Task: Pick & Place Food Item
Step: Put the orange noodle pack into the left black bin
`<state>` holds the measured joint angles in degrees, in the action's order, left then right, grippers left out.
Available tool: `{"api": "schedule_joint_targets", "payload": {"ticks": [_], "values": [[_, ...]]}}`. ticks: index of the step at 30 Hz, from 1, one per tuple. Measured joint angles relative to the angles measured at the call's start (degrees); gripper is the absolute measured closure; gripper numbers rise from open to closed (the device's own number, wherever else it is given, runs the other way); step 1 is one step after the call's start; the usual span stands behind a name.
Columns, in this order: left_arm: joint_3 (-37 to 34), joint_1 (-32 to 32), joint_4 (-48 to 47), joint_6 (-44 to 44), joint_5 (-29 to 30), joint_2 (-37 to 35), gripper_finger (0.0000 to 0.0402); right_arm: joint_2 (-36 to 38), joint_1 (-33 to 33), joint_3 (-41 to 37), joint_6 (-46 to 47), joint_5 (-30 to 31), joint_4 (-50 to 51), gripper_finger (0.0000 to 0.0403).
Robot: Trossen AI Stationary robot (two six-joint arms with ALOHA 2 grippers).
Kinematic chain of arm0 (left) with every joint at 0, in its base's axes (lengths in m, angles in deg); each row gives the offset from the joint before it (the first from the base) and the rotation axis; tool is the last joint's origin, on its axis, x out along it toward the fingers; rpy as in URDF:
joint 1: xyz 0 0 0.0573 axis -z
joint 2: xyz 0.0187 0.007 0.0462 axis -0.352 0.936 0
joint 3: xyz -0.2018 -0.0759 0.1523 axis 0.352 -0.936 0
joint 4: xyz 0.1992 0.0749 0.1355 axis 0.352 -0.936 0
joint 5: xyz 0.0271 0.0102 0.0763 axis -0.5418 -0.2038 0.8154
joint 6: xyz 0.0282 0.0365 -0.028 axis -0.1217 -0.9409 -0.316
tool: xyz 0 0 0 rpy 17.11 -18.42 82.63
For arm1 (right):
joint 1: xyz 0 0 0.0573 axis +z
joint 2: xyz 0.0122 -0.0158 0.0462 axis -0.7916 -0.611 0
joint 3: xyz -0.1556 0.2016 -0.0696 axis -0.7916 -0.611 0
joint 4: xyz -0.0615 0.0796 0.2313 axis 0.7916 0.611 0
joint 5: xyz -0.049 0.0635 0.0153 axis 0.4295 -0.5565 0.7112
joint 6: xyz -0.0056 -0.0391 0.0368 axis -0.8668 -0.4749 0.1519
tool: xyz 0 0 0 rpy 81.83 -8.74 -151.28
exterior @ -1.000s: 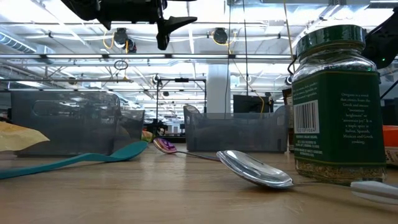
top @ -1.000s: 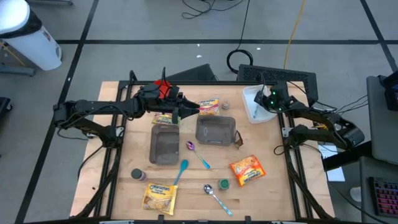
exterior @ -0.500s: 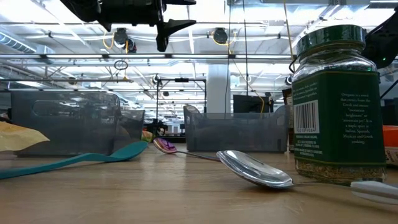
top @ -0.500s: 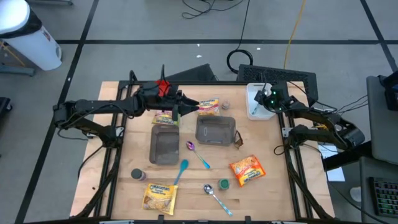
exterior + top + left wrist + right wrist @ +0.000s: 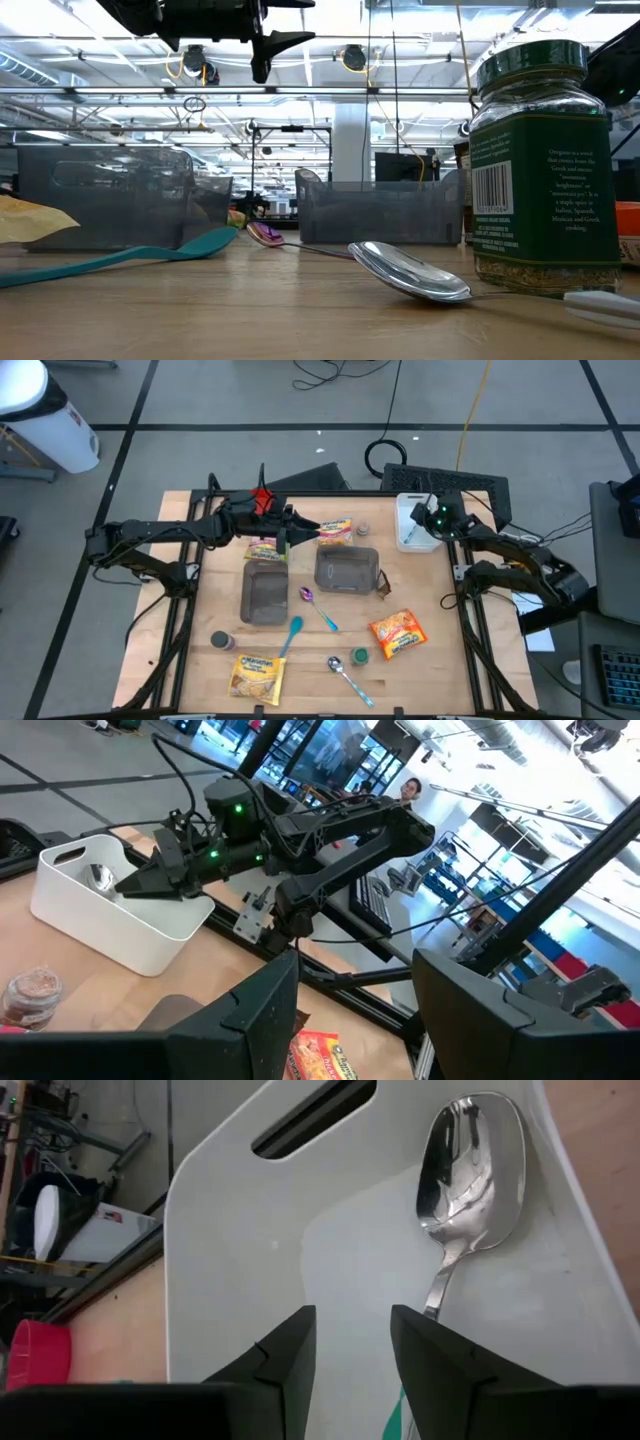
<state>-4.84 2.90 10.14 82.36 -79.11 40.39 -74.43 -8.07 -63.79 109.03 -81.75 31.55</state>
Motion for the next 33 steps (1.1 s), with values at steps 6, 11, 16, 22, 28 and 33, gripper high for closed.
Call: {"api": "schedule_joint_targets", "payload": {"ticks": [6,11,16,22,28,33], "values": [[0.0,0.0,0.0,-0.09,0.0,0.0,0.0195,3.07,0.0,0.78,-3.33,-0.01,-3.24,0.0276],[0.0,0.0,0.0,-0.86,-0.05,-0.01,0.0195,5.49,0.19,4.96,-7.81,1.25,-1.08,0.0285],[0.0,-0.6,-0.05,-1.57,-1.55,-0.02,0.0195,7.74,3.42,9.27,-13.97,1.03,0.36,0.0288],[0.0,-3.52,-4.72,-1.29,-5.05,-1.63,0.0195,10.95,10.68,12.7,-18.54,-1.65,-7.44,0.0289],[3.8,-3.65,-22.42,-10.49,-1.11,-8.01,0.0195,11.71,20.66,12.74,-16.46,-4.92,-24.25,0.0289],[12.37,-1.31,-40.64,-20.13,7.22,-12.44,0.0195,9.43,30.49,12.74,-17.27,-2.01,-33.51,0.0289]]}}
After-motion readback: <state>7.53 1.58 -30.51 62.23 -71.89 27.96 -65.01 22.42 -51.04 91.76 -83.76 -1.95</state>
